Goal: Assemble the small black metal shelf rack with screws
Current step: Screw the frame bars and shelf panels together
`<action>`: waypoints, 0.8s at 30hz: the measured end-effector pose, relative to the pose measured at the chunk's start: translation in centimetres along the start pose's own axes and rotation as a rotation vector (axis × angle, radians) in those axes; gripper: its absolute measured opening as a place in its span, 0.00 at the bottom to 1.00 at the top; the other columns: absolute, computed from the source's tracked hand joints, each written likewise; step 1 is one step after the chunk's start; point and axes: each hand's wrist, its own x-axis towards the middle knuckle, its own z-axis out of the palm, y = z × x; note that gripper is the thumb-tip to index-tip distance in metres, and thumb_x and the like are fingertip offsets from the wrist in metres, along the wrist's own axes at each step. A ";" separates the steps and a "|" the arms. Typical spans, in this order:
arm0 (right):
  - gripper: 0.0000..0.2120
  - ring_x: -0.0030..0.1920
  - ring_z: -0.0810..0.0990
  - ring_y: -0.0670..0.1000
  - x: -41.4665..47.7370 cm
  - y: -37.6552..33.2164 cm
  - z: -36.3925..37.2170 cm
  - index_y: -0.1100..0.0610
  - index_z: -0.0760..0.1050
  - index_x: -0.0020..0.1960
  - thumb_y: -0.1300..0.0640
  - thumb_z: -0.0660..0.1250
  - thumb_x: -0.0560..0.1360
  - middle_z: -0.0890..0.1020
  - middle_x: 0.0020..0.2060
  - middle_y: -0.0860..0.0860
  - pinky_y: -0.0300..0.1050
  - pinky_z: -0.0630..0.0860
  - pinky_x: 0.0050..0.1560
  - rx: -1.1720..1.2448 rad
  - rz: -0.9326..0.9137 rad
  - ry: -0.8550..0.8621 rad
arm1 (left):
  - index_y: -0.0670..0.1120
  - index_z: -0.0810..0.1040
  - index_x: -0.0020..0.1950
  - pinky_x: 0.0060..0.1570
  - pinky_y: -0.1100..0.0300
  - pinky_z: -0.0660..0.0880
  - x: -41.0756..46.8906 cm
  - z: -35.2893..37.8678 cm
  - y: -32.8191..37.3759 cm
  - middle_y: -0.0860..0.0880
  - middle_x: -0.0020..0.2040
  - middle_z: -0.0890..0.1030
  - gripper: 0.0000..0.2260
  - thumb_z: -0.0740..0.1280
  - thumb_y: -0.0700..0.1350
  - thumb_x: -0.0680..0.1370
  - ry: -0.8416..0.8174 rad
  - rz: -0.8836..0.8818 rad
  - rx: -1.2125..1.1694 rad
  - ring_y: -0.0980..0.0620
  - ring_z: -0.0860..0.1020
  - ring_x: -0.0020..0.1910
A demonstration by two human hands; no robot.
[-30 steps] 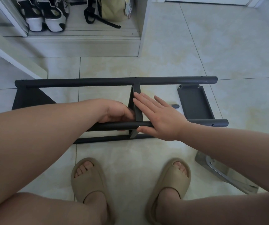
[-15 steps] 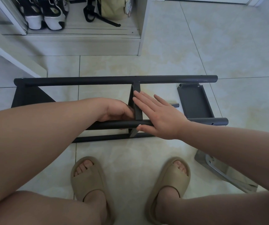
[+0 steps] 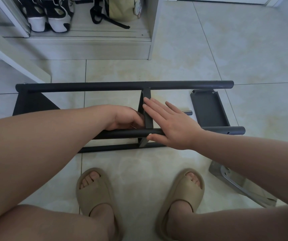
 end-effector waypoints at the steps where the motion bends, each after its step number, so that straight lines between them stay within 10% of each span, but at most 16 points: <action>1: 0.42 0.81 0.39 0.46 0.0 0.0 0.0 0.54 0.44 0.83 0.31 0.48 0.79 0.41 0.82 0.46 0.52 0.43 0.81 -0.003 0.000 -0.002 | 0.45 0.81 0.47 0.46 0.58 0.75 0.0 -0.1 0.0 0.48 0.42 0.85 0.10 0.61 0.35 0.78 -0.006 -0.005 -0.014 0.52 0.82 0.41; 24: 0.42 0.81 0.38 0.46 0.0 -0.1 -0.2 0.54 0.43 0.83 0.31 0.48 0.79 0.40 0.82 0.46 0.52 0.43 0.81 -0.002 0.006 -0.014 | 0.41 0.81 0.52 0.40 0.60 0.77 0.5 0.0 -0.1 0.45 0.40 0.83 0.07 0.64 0.38 0.79 0.030 -0.030 0.019 0.52 0.81 0.36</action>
